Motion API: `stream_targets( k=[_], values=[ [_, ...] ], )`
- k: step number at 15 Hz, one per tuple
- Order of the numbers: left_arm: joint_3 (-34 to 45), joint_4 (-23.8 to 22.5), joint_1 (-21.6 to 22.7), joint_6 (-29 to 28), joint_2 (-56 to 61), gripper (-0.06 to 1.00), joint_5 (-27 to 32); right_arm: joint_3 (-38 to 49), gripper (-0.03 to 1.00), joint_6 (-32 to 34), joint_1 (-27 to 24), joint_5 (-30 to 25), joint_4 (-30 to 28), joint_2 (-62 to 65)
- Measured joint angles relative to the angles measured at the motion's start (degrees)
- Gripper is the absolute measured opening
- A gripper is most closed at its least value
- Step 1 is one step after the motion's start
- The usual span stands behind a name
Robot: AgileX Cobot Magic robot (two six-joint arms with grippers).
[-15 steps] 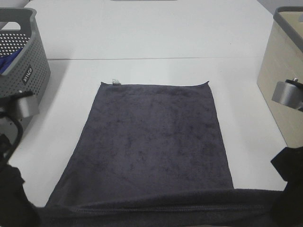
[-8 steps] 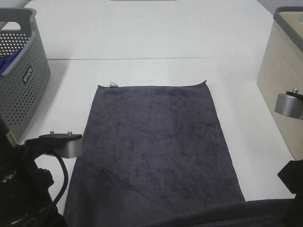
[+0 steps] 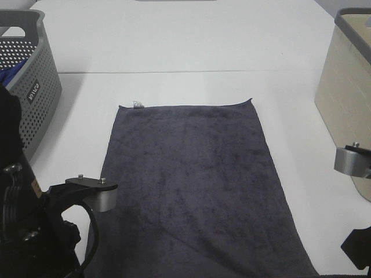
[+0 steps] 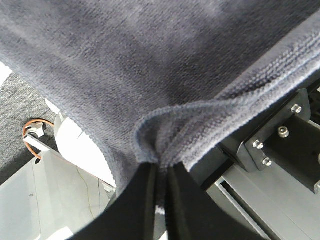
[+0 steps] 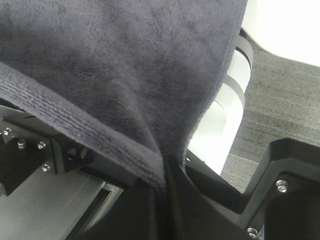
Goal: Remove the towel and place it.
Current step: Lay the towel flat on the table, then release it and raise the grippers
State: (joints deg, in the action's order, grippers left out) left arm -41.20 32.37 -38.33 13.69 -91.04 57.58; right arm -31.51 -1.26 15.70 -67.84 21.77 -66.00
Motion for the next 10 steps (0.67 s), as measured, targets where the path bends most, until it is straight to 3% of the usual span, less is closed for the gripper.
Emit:
stream_targets(
  k=[7,10],
  values=[
    [-1.32,-0.63,0.00,0.17,-2.69,0.01,-1.15,0.11,0.01,-4.76,-0.06,3.21,-0.11,-10.71],
    [-4.18,-1.20,0.00,0.06,-6.65,0.01,0.97,0.23,0.01,-8.82,-0.17,5.33,0.06,-18.22]
  ],
)
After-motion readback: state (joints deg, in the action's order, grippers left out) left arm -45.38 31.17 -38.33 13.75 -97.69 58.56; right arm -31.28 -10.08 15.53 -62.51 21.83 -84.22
